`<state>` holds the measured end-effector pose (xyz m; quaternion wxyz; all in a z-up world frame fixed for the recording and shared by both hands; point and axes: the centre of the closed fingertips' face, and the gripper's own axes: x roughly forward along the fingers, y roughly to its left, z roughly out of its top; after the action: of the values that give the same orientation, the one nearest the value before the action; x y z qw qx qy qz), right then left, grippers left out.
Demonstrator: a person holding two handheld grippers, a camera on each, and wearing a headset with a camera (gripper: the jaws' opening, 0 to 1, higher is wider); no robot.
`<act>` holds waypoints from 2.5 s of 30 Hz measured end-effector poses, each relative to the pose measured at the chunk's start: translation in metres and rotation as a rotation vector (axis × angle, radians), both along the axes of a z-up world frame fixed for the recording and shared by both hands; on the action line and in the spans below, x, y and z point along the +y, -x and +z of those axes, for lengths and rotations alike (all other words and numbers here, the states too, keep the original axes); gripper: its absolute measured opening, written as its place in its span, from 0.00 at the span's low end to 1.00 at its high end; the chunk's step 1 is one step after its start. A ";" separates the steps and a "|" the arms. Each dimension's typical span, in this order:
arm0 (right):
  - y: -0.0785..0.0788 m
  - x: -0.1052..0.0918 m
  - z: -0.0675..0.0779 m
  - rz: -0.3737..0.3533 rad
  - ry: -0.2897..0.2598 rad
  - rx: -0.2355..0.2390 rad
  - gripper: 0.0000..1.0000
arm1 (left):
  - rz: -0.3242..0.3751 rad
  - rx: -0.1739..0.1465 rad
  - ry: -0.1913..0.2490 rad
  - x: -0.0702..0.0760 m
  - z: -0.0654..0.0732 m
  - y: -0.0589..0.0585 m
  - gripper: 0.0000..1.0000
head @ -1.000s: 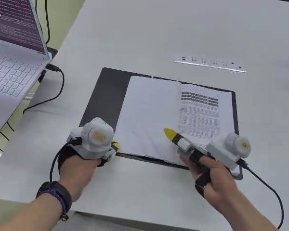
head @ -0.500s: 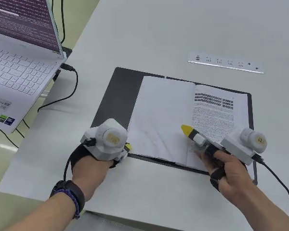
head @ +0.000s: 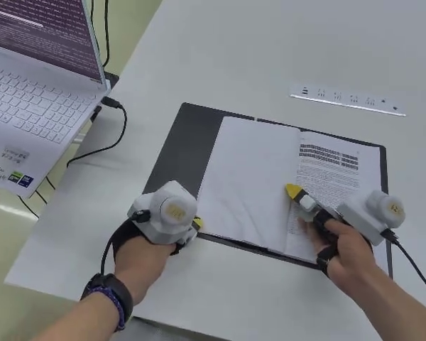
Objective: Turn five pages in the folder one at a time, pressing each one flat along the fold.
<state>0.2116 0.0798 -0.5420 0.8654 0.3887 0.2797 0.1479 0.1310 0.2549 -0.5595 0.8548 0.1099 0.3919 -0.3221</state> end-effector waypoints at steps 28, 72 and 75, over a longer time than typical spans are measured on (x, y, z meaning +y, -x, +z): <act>-0.055 0.001 0.018 -0.171 -0.085 -0.043 0.00 | 0.028 -0.007 0.000 0.000 -0.001 -0.001 0.00; -0.077 -0.018 0.001 -0.203 -0.136 -0.092 0.00 | 0.075 0.019 -0.006 0.000 0.000 -0.002 0.00; -0.062 -0.010 0.011 -0.199 -0.158 -0.091 0.00 | 0.078 0.011 -0.001 0.000 -0.001 -0.001 0.00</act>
<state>0.2733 0.0697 -0.5310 0.8544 0.4742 0.1876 0.1002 0.1324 0.2549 -0.5603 0.8644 0.0929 0.4008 -0.2889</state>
